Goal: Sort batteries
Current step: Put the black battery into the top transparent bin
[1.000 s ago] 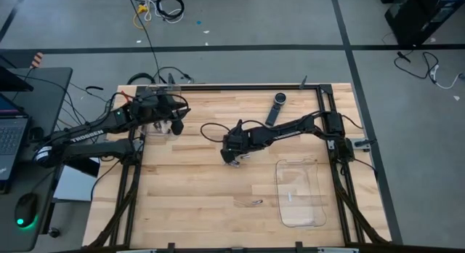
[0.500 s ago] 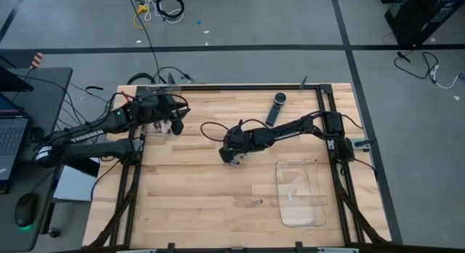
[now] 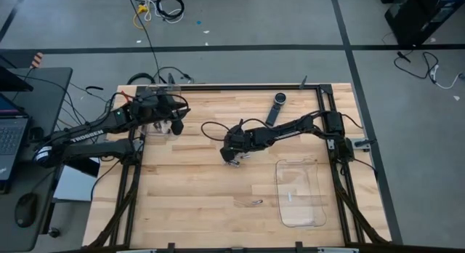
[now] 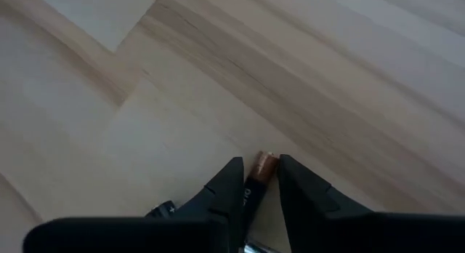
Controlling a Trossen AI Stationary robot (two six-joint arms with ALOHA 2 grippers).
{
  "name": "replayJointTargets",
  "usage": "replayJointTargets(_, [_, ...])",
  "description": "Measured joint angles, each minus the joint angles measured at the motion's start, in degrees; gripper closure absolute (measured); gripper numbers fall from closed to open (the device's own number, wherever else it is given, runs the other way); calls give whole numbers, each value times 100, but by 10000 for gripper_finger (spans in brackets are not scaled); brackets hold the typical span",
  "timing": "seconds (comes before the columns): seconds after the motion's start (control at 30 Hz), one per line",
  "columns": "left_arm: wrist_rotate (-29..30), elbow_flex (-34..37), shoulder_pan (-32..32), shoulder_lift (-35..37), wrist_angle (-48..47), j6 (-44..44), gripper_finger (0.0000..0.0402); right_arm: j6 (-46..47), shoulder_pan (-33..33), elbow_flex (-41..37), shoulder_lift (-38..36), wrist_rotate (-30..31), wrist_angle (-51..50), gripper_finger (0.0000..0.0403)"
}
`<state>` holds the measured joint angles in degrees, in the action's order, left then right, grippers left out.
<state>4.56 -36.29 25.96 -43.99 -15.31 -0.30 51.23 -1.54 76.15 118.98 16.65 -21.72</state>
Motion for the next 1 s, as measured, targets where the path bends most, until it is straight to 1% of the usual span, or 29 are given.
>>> replayJointTargets(0.2, [2,0,2,0,0,0,291,-19,2,-264,-37,35,241,359])
replayJointTargets(0.37, [0,0,0,0,0,0,291,-209,2,-317,-39,41,364,392])
replayJointTargets(0.67, [1,0,-48,0,2,-177,291,-881,-3,-354,-57,-4,1002,394])
replayJointTargets(0.77, [-4,0,-66,0,44,-210,291,-1144,46,-363,-209,68,1240,401])
replayJointTargets(1.0, [-2,0,-64,0,-1,-208,291,-1734,199,-353,-586,129,1741,400])
